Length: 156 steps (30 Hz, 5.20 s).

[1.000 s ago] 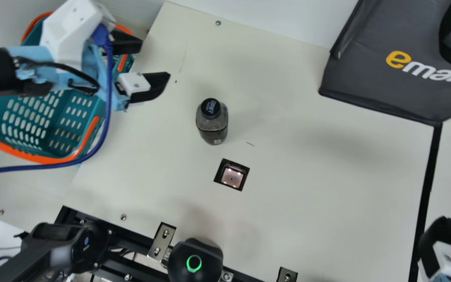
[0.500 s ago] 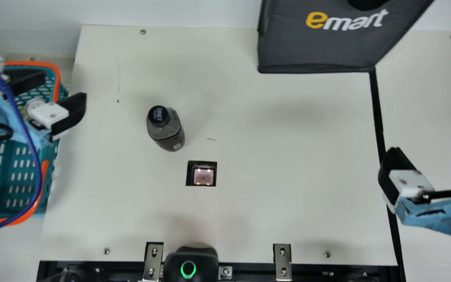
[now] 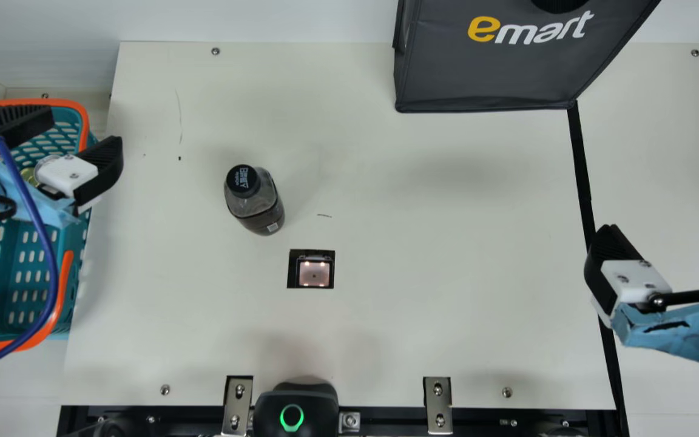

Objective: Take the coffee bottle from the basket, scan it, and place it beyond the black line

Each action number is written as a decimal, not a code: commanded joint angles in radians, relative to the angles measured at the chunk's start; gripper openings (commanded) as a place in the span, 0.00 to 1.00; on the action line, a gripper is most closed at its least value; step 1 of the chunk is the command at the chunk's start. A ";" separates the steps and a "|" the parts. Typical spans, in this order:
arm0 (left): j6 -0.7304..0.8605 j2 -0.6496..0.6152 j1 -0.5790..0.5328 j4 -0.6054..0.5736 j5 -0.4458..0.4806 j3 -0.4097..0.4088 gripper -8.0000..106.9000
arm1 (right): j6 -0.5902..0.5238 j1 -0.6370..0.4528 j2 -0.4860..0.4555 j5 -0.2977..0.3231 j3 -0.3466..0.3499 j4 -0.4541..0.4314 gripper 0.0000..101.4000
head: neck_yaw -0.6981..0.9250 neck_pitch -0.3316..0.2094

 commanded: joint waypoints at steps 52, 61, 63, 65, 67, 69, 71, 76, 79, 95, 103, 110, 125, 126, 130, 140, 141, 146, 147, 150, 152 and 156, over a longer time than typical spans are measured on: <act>-0.321 0.020 -0.431 0.190 -0.249 0.070 0.85 | 0.000 0.000 0.000 0.000 0.000 0.000 0.90 | 0.000 -0.026; -0.477 0.021 -0.543 0.274 -0.284 0.076 0.85 | 0.000 0.000 0.000 0.000 0.000 0.000 0.90 | 0.000 -0.026; -0.512 0.022 -0.568 0.294 -0.289 0.077 0.85 | 0.000 0.000 0.000 0.000 0.000 0.000 0.90 | 0.000 -0.026; -0.544 0.024 -0.591 0.310 -0.294 0.077 0.85 | 0.000 0.000 0.000 0.000 0.000 0.000 0.90 | 0.000 -0.026; -0.573 0.027 -0.613 0.326 -0.298 0.077 0.85 | 0.000 0.000 0.000 0.000 0.000 0.000 0.90 | 0.000 -0.026; -0.601 0.032 -0.634 0.341 -0.303 0.076 0.85 | 0.000 0.000 0.000 0.000 0.000 0.000 0.90 | 0.000 -0.026; -0.625 0.039 -0.651 0.354 -0.310 0.076 0.85 | 0.000 0.000 0.000 0.000 0.000 0.000 0.90 | 0.000 -0.026; -0.671 0.057 -0.684 0.380 -0.324 0.074 0.85 | 0.000 0.000 0.000 0.000 0.000 0.000 0.90 | 0.000 -0.026; -0.692 0.067 -0.698 0.394 -0.331 0.074 0.85 | 0.000 0.000 0.000 0.000 0.000 0.000 0.90 | 0.000 -0.026; -0.751 0.094 -0.730 0.442 -0.368 0.118 0.85 | 0.000 0.000 0.000 0.000 0.000 0.000 0.90 | 0.000 -0.026; -0.761 0.123 -0.738 0.452 -0.398 0.130 0.85 | 0.000 0.000 0.000 0.000 0.000 0.000 0.90 | 0.000 -0.026; -0.748 0.154 -0.738 0.451 -0.427 0.136 0.85 | 0.000 0.000 0.000 0.000 0.000 0.000 0.90 | 0.000 -0.026; -0.716 0.181 -0.747 0.429 -0.461 0.166 0.85 | 0.000 0.000 0.000 0.000 0.000 0.000 0.90 | 0.000 -0.026; -0.714 0.183 -0.747 0.427 -0.462 0.168 0.85 | 0.000 0.000 0.000 0.000 0.000 0.000 0.90 | 0.000 -0.026; -0.703 0.188 -0.747 0.417 -0.469 0.175 0.85 | 0.000 0.000 0.000 0.000 0.000 0.000 0.90 | 0.000 -0.026; -0.663 0.199 -0.750 0.369 -0.489 0.189 0.33 | 0.000 0.000 0.000 0.000 0.000 0.000 0.90 | 0.000 -0.026; -0.656 0.200 -0.748 0.362 -0.491 0.191 0.27 | 0.000 0.000 0.000 0.000 0.000 0.000 0.90 | 0.000 -0.026; -0.620 0.193 -0.737 0.337 -0.484 0.185 0.16 | 0.000 0.000 0.000 0.000 0.000 0.000 0.90 | 0.000 -0.026; -0.612 0.190 -0.736 0.332 -0.481 0.183 0.16 | 0.000 0.000 0.000 0.000 0.000 0.000 0.90 | 0.000 -0.026; -0.585 0.175 -0.727 0.315 -0.465 0.175 0.16 | 0.000 0.000 0.000 0.000 0.000 0.000 0.90 | 0.000 -0.026; -0.566 0.164 -0.721 0.301 -0.451 0.168 0.16 | 0.000 0.000 0.000 0.000 0.000 0.000 0.90 | 0.000 -0.026; -0.525 0.136 -0.716 0.267 -0.415 0.158 0.16 | 0.000 0.000 0.000 0.000 0.000 0.000 0.90 | 0.000 -0.026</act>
